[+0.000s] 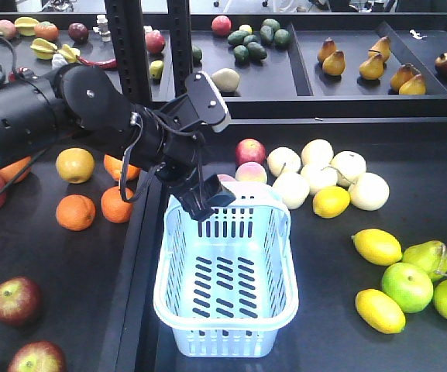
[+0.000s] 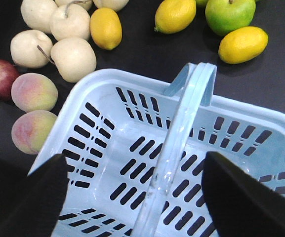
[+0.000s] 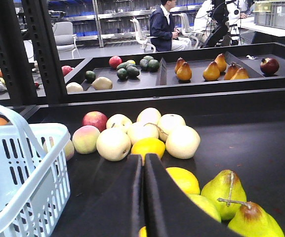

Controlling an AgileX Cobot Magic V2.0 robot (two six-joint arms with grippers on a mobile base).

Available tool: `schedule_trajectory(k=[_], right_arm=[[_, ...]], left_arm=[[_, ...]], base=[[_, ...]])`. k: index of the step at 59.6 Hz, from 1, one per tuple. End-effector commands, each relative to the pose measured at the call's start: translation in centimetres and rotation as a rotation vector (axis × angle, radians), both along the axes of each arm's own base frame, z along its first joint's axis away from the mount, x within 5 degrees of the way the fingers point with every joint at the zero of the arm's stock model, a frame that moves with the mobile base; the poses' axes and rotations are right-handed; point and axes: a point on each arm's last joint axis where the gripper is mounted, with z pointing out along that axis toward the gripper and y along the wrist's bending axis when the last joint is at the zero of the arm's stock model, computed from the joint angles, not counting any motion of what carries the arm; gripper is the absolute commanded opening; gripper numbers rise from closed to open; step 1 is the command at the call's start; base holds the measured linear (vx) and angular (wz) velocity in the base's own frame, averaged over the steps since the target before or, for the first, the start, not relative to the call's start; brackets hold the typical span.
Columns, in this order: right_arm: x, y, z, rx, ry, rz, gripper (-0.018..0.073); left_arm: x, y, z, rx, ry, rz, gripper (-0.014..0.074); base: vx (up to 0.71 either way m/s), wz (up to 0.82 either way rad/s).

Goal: Pick three apples into basket with both arms
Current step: 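Reach the left gripper down to the basket handle and close on it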

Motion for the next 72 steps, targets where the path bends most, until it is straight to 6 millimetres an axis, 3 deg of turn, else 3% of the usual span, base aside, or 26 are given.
schedule_trajectory(k=[1,16,38,53,61,72], right_arm=[[0.0,0.0,0.3,-0.016,-0.074,0.002,-0.0005],[0.0,0.0,0.3,-0.016,-0.074,0.002,-0.0005],[0.0,0.0,0.3,-0.016,-0.074,0.002,-0.0005],[0.0,0.0,0.3,-0.016,-0.074,0.002,-0.0005],[0.0,0.0,0.3,-0.016,-0.074,0.002,-0.0005],[0.0,0.0,0.3,-0.016,-0.074,0.002,-0.0005]], left_arm=[[-0.2,0.0,3.1,-0.076,-0.093,0.026,0.052],[-0.2,0.0,3.1,-0.076,-0.093,0.026,0.052],[1.4,-0.8,-0.5,-0.04,-0.031,0.038,0.052],[1.8,-1.0,-1.4,-0.033,-0.018,0.043,0.0498],[1.8,-1.0,-1.2,-0.038,-0.024,0.045,0.0367],[1.6,-1.2,-0.9,-0.078,-0.002,0.055,0.0051]], base=[[0.0,0.0],[0.0,0.0],[0.0,0.0],[0.0,0.0],[0.0,0.0],[0.0,0.0]])
